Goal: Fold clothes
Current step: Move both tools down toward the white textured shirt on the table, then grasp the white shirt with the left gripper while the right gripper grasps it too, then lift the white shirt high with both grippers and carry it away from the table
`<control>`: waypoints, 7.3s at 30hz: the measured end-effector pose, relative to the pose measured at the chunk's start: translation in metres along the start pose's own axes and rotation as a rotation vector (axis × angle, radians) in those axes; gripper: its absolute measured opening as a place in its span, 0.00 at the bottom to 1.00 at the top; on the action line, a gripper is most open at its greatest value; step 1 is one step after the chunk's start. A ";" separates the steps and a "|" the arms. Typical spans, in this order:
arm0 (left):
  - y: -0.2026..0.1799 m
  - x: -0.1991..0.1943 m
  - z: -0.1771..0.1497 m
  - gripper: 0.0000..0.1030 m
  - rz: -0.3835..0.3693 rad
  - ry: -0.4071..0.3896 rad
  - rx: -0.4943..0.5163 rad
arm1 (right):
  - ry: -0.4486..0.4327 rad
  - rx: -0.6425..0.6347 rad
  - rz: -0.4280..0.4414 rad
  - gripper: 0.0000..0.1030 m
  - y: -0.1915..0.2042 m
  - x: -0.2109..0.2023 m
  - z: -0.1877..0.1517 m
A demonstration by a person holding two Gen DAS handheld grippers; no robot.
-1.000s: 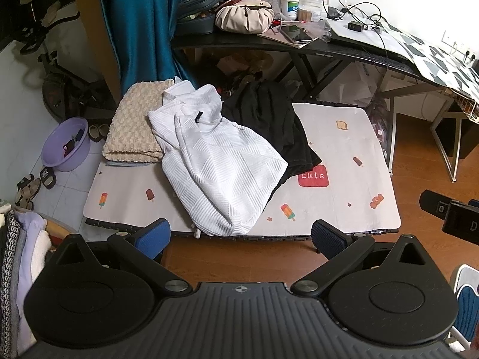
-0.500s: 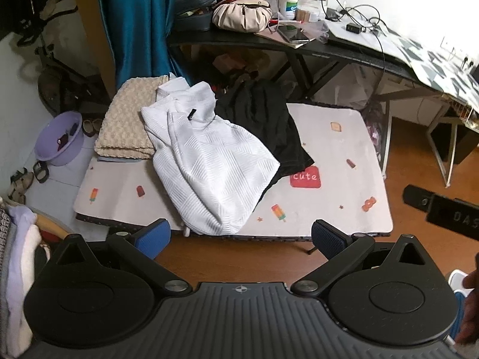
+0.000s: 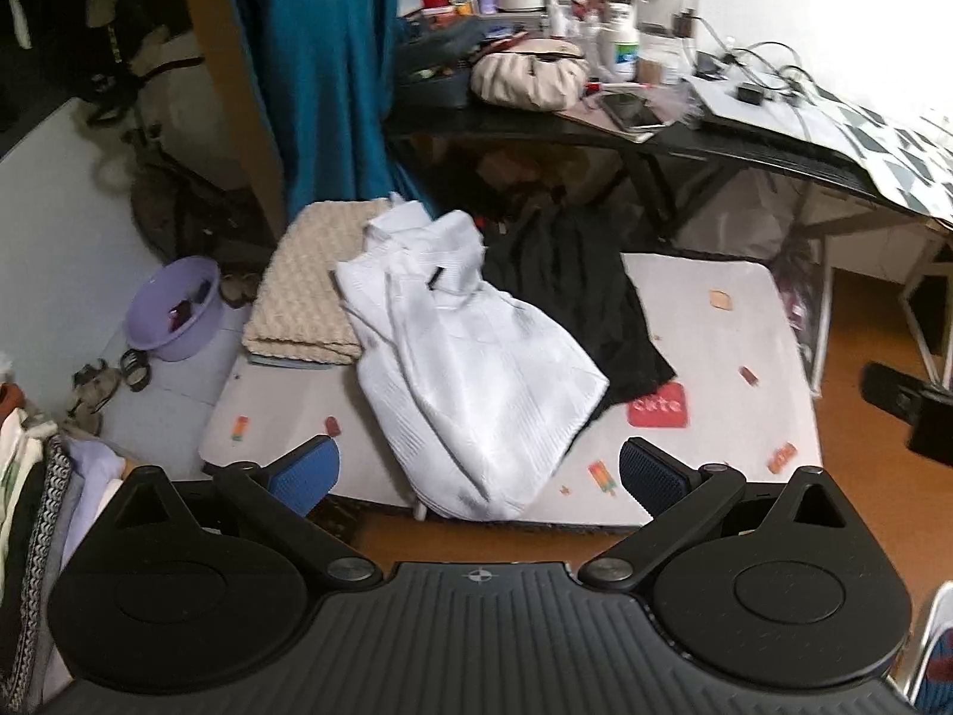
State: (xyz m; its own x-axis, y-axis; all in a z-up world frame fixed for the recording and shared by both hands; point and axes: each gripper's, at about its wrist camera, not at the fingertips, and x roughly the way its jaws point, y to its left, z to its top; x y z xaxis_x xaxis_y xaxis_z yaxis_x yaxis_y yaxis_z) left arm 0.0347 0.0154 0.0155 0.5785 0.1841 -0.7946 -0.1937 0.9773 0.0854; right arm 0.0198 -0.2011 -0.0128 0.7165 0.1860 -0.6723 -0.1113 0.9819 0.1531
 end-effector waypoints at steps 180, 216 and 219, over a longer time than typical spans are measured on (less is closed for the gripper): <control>-0.041 0.366 0.233 0.04 0.039 -0.231 -0.015 | 0.651 0.345 0.376 0.07 -0.084 0.465 0.003; 0.099 0.013 0.106 0.03 -0.303 -0.875 -0.255 | -0.377 0.445 0.611 0.03 0.008 0.114 0.157; 0.096 -0.007 0.104 0.03 -0.381 -0.948 -0.263 | -0.506 0.400 0.605 0.03 -0.014 0.054 0.174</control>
State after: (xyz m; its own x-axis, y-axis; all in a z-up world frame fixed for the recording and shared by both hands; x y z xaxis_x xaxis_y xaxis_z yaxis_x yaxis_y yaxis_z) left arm 0.0940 0.1183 0.0917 0.9979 -0.0127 0.0631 0.0308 0.9553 -0.2940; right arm 0.1796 -0.2112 0.0750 0.8423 0.5389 -0.0076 -0.3884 0.6166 0.6848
